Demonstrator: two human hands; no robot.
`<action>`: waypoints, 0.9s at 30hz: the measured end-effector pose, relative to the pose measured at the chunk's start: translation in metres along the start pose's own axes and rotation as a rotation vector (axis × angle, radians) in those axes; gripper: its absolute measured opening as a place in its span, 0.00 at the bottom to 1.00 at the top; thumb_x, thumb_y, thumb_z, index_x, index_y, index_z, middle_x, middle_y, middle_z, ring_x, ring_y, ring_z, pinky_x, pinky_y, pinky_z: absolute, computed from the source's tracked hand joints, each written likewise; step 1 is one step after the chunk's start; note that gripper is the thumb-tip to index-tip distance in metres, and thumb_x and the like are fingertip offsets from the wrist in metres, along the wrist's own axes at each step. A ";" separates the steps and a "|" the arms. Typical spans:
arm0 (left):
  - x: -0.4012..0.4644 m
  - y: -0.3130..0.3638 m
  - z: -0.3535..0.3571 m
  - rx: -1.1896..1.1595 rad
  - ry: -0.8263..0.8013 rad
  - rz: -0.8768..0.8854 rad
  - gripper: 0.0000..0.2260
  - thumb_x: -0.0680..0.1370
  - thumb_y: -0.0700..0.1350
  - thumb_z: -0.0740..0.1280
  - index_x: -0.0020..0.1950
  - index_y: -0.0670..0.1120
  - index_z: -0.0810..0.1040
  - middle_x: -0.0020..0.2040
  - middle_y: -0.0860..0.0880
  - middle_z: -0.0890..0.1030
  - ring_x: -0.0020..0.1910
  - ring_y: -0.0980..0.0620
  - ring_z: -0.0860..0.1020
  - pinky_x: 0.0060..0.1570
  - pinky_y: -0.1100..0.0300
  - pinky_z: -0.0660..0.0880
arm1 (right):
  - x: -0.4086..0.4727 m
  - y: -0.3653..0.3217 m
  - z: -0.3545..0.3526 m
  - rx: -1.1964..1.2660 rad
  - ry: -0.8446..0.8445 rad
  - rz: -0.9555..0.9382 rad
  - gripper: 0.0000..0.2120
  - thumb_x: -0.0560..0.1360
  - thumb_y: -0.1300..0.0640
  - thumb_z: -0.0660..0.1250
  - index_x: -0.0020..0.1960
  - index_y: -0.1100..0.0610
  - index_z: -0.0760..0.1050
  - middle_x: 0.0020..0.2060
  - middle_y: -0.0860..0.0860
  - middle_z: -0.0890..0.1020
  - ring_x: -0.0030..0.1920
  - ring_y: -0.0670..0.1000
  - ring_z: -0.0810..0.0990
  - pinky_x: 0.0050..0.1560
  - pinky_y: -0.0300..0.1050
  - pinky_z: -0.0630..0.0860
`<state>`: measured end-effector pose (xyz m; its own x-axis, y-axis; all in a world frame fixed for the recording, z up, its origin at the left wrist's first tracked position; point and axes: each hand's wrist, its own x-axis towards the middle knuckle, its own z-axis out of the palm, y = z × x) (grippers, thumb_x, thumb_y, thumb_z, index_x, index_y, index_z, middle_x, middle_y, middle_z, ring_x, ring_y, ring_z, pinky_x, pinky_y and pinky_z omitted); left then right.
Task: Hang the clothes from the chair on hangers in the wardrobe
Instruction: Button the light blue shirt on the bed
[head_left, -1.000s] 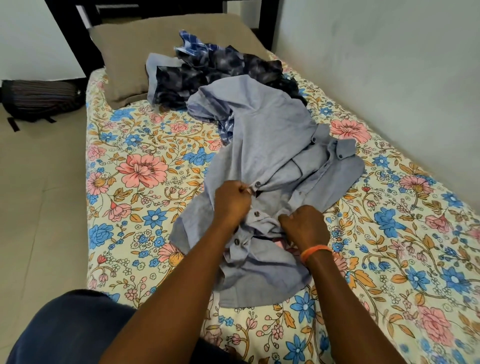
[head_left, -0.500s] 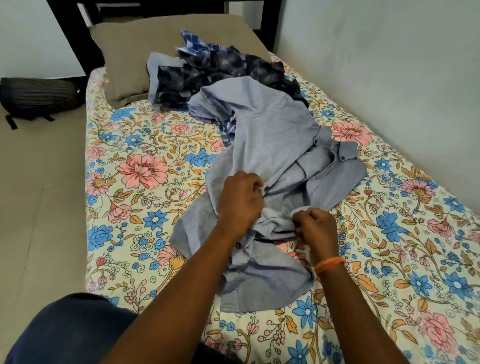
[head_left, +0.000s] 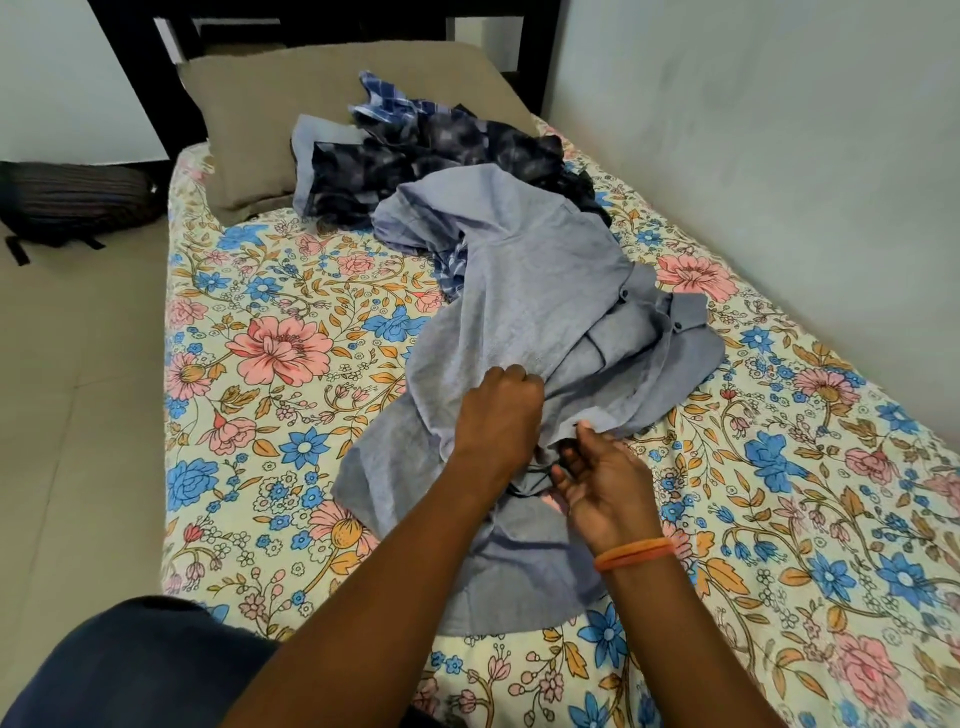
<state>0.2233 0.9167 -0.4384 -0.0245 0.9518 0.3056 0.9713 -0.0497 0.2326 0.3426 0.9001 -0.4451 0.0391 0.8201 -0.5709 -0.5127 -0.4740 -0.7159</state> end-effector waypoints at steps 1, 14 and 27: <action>0.000 -0.001 0.001 -0.089 0.006 -0.026 0.03 0.77 0.40 0.66 0.45 0.42 0.79 0.45 0.44 0.80 0.45 0.43 0.79 0.34 0.54 0.69 | -0.002 0.003 0.002 0.017 0.010 -0.005 0.06 0.77 0.63 0.69 0.42 0.56 0.77 0.31 0.51 0.79 0.33 0.48 0.77 0.38 0.44 0.74; -0.061 0.007 -0.014 -0.998 -0.007 -0.310 0.07 0.79 0.41 0.66 0.43 0.47 0.81 0.36 0.50 0.83 0.35 0.54 0.82 0.38 0.55 0.79 | -0.021 0.032 -0.009 -0.882 0.110 -0.983 0.05 0.78 0.61 0.68 0.43 0.59 0.76 0.38 0.51 0.78 0.39 0.46 0.75 0.37 0.32 0.68; -0.083 0.007 -0.013 -0.906 0.044 -0.374 0.06 0.78 0.44 0.67 0.43 0.50 0.82 0.37 0.55 0.82 0.36 0.60 0.80 0.39 0.60 0.79 | -0.043 0.034 -0.018 -0.636 -0.018 -0.672 0.05 0.75 0.65 0.71 0.48 0.59 0.85 0.38 0.51 0.86 0.40 0.49 0.85 0.42 0.42 0.81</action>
<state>0.2292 0.8338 -0.4501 -0.3206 0.9422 0.0978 0.3505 0.0221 0.9363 0.3384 0.8432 -0.4521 0.1422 0.9887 0.0470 0.1804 0.0208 -0.9834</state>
